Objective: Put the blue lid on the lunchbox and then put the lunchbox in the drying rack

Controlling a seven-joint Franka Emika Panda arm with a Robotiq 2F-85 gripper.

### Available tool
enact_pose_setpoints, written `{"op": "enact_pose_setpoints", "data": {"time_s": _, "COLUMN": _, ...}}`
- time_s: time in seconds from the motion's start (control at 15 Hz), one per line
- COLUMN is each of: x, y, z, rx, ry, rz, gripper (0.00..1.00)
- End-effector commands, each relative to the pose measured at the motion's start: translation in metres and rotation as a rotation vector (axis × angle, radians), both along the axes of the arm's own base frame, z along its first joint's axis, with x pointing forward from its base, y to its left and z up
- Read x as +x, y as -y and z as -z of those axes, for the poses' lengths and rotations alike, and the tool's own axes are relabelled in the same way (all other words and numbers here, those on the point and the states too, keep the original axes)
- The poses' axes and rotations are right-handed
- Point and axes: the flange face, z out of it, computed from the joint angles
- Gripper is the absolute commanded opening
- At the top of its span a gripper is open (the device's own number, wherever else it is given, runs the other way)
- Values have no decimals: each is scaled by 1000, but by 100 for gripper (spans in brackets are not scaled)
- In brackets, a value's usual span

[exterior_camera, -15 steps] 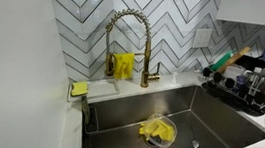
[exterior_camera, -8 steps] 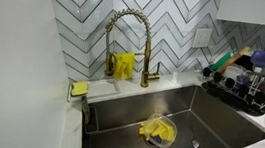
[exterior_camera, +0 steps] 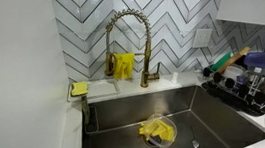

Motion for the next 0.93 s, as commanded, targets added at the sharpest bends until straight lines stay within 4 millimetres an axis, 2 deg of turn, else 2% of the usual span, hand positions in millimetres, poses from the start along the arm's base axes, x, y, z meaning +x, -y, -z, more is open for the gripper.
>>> {"op": "enact_pose_setpoints", "data": {"time_s": 0.0, "x": 6, "y": -9, "z": 3, "rx": -13, "ry": -32, "rz": 5, "gripper": 4}}
{"op": "enact_pose_setpoints", "data": {"time_s": 0.47, "x": 13, "y": -27, "z": 12, "rx": -25, "ry": -65, "rz": -8, "gripper": 4}}
{"op": "enact_pose_setpoints", "data": {"time_s": 0.87, "x": 16, "y": -34, "z": 15, "rx": -44, "ry": -77, "rz": -19, "gripper": 4}}
